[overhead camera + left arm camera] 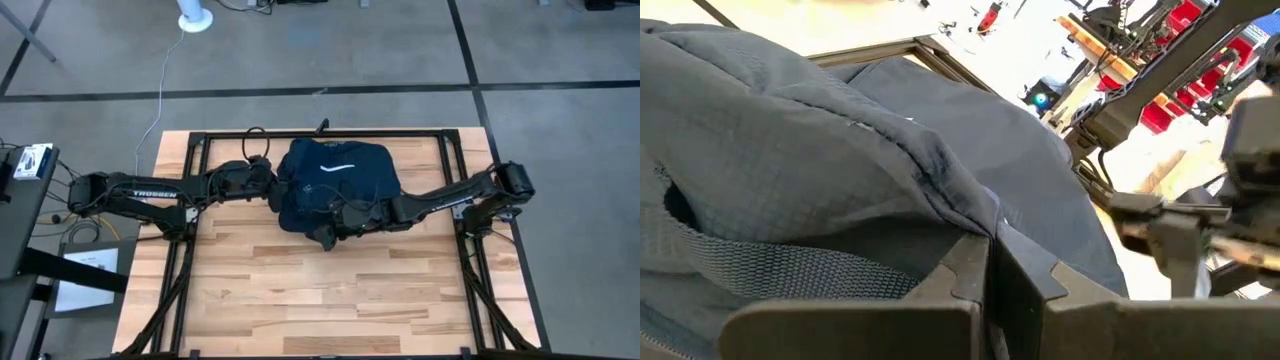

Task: Unpack backpack
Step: Open the dark blue backpack

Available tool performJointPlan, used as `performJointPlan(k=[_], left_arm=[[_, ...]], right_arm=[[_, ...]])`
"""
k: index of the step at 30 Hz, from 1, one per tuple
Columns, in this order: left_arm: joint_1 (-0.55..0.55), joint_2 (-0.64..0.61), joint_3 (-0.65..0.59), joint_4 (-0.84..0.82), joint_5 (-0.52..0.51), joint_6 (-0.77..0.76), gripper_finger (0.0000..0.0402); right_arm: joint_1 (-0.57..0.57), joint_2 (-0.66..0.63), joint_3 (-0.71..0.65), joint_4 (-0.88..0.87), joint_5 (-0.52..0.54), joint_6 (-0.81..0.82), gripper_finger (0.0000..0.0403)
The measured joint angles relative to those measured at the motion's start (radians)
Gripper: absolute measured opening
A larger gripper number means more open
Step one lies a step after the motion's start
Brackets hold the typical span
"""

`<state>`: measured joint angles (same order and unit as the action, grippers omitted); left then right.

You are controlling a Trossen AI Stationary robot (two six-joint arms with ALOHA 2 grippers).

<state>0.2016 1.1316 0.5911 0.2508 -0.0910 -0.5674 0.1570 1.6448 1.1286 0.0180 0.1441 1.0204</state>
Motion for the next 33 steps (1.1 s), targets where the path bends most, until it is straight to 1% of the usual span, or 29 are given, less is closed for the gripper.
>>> performJointPlan(k=[9,18,22,24,27,30,33], left_arm=[[0.0,0.0,0.0,0.001,0.001,0.006,0.0],[0.0,0.0,0.0,0.003,0.001,0.01,0.0],[0.0,0.0,0.0,0.008,0.001,0.01,0.0],[0.0,0.0,0.0,0.016,0.0,0.01,0.0],[0.0,0.0,0.0,0.018,-0.002,0.01,0.0],[0.0,0.0,0.0,0.019,-0.002,0.01,0.0],[0.0,0.0,0.0,0.019,-0.003,0.009,0.0]], right_arm=[[-0.024,0.007,0.0,-0.119,0.005,0.004,0.0228],[-0.051,0.015,0.0,-0.072,-0.018,-0.031,0.0226],[-0.049,0.039,-0.001,-0.028,-0.043,-0.033,0.0226],[-0.05,0.062,0.0,0.032,-0.067,-0.033,0.0226],[-0.052,0.095,0.004,0.075,-0.106,-0.028,0.0226],[-0.053,0.114,0.013,0.074,-0.115,-0.028,0.0225],[-0.057,0.114,0.013,0.077,-0.115,-0.052,0.0211]])
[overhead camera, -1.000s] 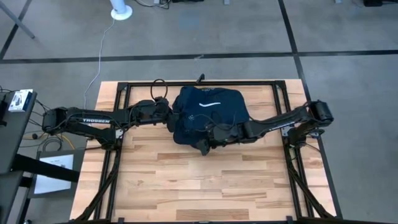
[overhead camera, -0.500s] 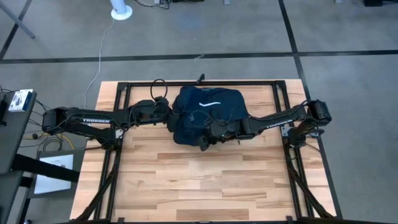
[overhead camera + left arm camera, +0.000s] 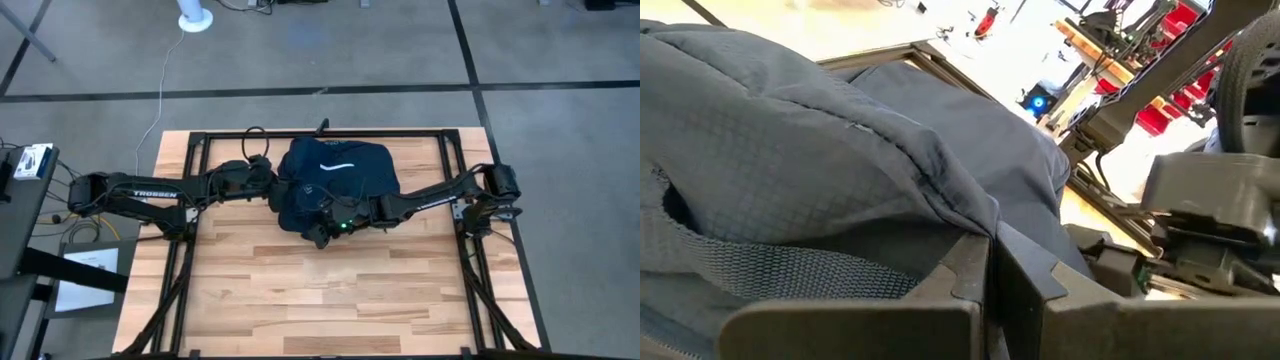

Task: Unpack backpack
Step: Open the dark blue backpack

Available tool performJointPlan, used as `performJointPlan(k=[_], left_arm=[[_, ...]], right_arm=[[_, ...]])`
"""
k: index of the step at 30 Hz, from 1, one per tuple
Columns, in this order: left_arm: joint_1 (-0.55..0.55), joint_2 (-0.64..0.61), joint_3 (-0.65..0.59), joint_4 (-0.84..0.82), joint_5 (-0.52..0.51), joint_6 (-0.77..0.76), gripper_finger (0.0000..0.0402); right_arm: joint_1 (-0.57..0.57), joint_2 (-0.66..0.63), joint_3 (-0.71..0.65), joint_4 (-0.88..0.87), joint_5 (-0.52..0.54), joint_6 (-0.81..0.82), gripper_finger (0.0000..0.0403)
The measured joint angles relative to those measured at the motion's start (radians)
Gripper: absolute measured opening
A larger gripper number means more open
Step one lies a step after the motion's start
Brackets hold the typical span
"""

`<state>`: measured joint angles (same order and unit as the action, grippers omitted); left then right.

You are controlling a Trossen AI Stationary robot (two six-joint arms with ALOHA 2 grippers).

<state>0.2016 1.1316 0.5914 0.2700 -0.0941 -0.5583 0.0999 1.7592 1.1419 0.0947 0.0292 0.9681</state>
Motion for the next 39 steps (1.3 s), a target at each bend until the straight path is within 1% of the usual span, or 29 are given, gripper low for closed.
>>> performJointPlan(k=[2,3,8,9,13,17,20,26,31,39], left_arm=[[0.0,0.0,0.0,-0.003,0.002,-0.001,0.0],[0.0,0.0,0.0,-0.003,0.003,-0.003,0.0],[0.0,0.0,0.0,-0.003,0.008,-0.005,0.0],[0.0,0.0,0.0,-0.003,0.008,-0.005,0.0],[0.0,0.0,0.0,-0.006,0.01,-0.006,0.0],[0.0,0.0,0.0,-0.01,0.01,0.002,0.0],[0.0,0.0,0.0,-0.01,0.01,0.001,0.0],[0.0,0.0,0.0,-0.01,0.009,0.0,0.0],[0.0,0.0,0.0,-0.01,0.009,0.0,0.0],[0.0,0.0,0.0,-0.009,0.01,-0.003,0.0]], right_arm=[[-0.003,0.0,0.0,0.003,0.008,-0.012,0.0183],[-0.003,0.0,0.0,0.006,0.015,-0.023,0.0162],[-0.004,0.0,0.0,0.013,0.022,-0.084,0.0027],[-0.003,0.0,0.0,0.013,0.022,-0.093,0.0014],[-0.002,-0.001,0.0,0.02,0.022,-0.094,0.0003],[0.009,-0.016,0.001,0.017,0.005,-0.084,0.0001],[0.012,-0.025,0.002,0.017,-0.038,-0.073,0.0002],[0.025,-0.023,0.002,-0.054,-0.058,-0.01,0.0018],[0.017,-0.023,0.002,-0.096,-0.058,0.033,0.0054],[-0.01,-0.027,0.002,-0.123,-0.06,0.017,0.0119]])
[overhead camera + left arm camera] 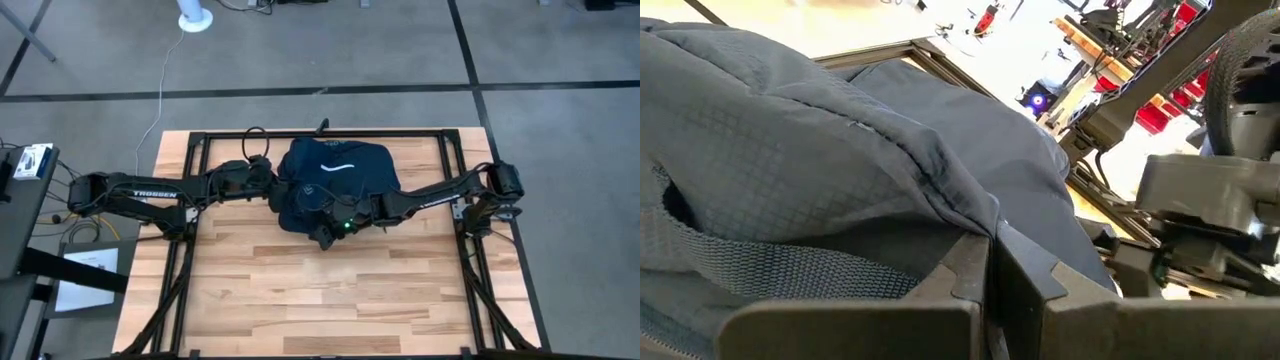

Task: Unpack backpack
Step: Open the dark blue backpack

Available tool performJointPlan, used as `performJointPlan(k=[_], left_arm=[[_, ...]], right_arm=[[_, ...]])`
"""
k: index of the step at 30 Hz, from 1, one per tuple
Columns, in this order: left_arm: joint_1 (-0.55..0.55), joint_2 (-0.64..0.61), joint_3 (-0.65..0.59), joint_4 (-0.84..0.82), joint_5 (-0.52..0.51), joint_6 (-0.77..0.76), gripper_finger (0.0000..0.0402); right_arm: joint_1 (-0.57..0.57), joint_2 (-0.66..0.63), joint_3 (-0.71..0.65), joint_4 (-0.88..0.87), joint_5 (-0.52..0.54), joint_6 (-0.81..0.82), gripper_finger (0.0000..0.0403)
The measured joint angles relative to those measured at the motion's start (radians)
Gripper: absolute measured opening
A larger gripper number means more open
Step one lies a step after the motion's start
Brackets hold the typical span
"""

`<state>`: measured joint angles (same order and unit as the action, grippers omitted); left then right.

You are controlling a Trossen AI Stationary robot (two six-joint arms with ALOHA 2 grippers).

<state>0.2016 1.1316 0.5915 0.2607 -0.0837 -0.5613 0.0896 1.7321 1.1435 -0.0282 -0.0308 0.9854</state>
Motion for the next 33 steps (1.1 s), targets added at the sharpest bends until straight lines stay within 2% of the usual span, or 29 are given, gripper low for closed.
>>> performJointPlan(k=[6,12,22,25,27,31,33], left_arm=[[0.0,0.0,0.0,-0.001,0.011,-0.01,0.0],[0.0,0.0,0.0,-0.001,0.014,-0.01,0.0],[0.0,0.0,0.0,-0.001,0.016,-0.01,0.0],[0.0,0.0,0.0,-0.001,0.016,-0.01,0.0],[0.0,0.0,0.0,-0.001,0.016,-0.006,0.0],[0.0,0.0,0.0,-0.001,0.016,0.0,0.0],[0.0,0.0,0.0,-0.002,0.017,0.016,0.0]], right_arm=[[-0.035,0.0,0.0,-0.054,-0.001,-0.041,0.0151],[-0.046,0.0,-0.001,0.041,-0.001,-0.097,0.018],[-0.08,0.0,-0.001,0.037,-0.001,-0.155,0.0206],[-0.08,0.0,-0.001,0.037,-0.001,-0.179,0.0182],[-0.078,0.0,-0.001,0.036,-0.001,-0.184,0.0141],[-0.07,0.0,-0.001,0.04,0.0,-0.209,0.0025],[-0.071,0.0,-0.001,0.044,-0.003,-0.201,0.0012]])
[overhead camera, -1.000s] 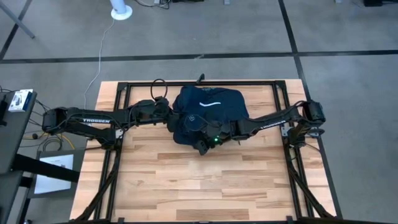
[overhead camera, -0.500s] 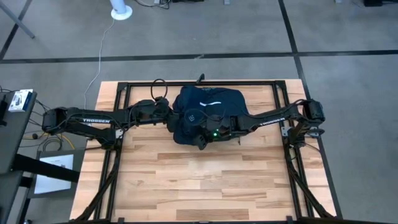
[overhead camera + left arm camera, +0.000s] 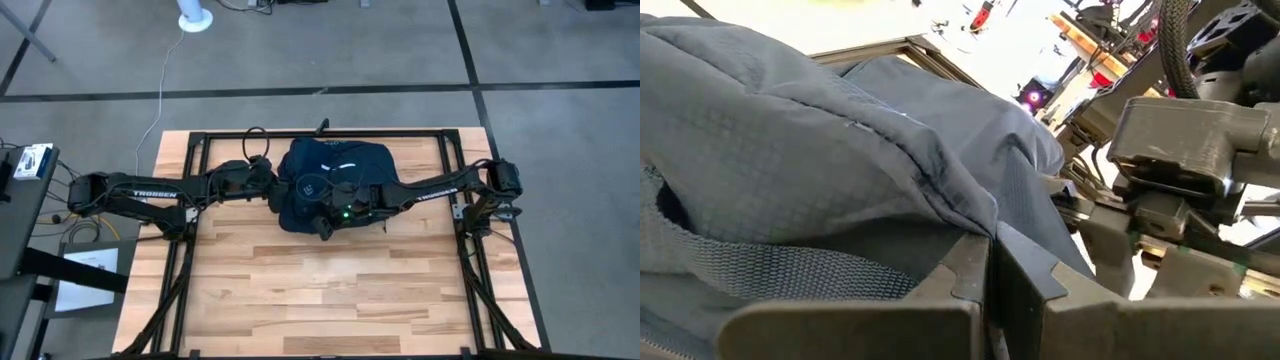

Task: Unpack backpack
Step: Open the dark blue backpack

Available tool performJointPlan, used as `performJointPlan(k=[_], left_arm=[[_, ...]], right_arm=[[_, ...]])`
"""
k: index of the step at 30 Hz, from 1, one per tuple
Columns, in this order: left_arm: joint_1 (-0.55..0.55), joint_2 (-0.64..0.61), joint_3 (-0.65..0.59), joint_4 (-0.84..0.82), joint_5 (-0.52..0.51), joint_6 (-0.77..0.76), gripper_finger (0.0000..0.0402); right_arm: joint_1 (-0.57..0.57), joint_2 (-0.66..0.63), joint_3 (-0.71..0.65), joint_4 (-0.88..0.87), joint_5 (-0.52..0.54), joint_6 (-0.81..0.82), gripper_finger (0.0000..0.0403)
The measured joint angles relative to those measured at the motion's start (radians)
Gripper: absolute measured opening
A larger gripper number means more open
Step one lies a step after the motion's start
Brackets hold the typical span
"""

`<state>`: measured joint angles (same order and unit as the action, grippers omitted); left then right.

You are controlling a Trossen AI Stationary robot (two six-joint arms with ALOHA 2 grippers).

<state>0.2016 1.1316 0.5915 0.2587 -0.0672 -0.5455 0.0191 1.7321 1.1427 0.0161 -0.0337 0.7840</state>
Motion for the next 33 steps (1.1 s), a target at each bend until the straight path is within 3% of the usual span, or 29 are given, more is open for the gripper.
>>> performJointPlan(k=[5,11,23,33], left_arm=[[0.002,0.0,0.0,-0.073,0.004,0.03,0.0],[0.004,-0.001,0.0,-0.178,0.013,0.052,0.0],[0.013,-0.007,0.001,-0.354,0.038,0.061,0.0],[0.064,-0.156,0.0,-0.535,0.043,0.023,0.0]], right_arm=[[0.013,-0.014,0.002,0.047,-0.087,0.016,0.0003],[0.035,-0.088,0.018,-0.035,-0.123,0.004,0.0001],[0.033,-0.251,0.019,-0.582,-0.127,-0.037,0.0],[0.036,-0.338,0.019,-0.932,-0.054,-0.06,0.0]])
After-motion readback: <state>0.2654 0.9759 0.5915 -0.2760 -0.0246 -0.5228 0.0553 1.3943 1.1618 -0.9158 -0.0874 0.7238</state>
